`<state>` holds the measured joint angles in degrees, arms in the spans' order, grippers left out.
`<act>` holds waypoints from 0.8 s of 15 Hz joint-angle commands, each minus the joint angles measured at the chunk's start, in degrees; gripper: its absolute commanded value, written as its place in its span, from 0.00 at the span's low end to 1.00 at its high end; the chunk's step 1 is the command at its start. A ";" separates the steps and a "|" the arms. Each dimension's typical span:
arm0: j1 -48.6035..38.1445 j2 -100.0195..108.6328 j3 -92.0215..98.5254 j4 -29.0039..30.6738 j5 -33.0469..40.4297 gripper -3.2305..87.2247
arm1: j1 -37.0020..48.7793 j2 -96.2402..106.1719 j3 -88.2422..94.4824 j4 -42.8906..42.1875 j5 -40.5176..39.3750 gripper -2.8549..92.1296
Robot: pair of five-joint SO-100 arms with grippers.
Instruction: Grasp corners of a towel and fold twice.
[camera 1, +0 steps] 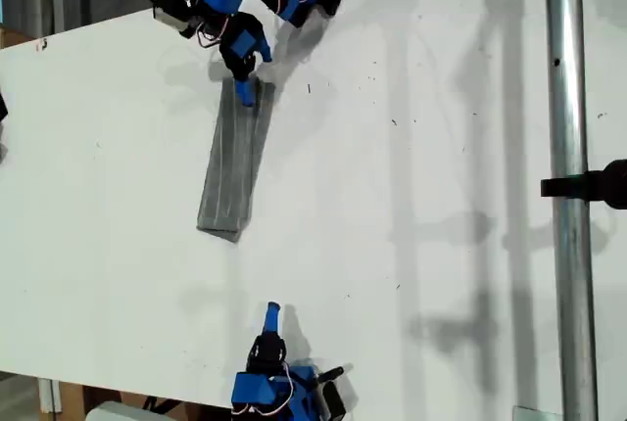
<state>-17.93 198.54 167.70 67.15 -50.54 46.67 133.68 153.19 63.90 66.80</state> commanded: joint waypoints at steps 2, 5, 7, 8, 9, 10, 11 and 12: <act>0.97 0.44 0.44 0.18 -1.41 0.00 | 3.25 -16.96 -10.99 -6.50 -2.37 0.54; 1.41 0.44 0.97 0.26 -1.58 0.00 | 0.53 -21.71 -12.83 -18.98 -2.29 0.43; 1.41 0.44 0.70 0.35 -1.58 0.00 | -2.46 -25.22 -14.33 -25.40 -2.11 0.39; 1.41 0.44 0.70 0.35 -1.67 0.00 | -3.78 -26.89 -15.21 -27.69 -2.46 0.35; 1.41 0.44 0.62 0.35 -1.76 0.00 | -4.83 -28.30 -16.08 -28.74 -2.55 0.26; 1.49 0.44 0.35 0.44 -1.58 0.00 | -5.36 -28.39 -16.70 -27.25 -2.02 0.04; 1.58 0.44 0.00 0.62 -1.49 0.00 | -5.80 -26.72 -17.14 -22.76 -2.20 0.03; 1.76 0.44 -0.09 0.70 -1.49 0.00 | -5.71 -24.08 -17.58 -15.03 -2.55 0.03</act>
<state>-16.88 198.63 168.93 67.24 -51.77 41.04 105.91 138.60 41.57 64.86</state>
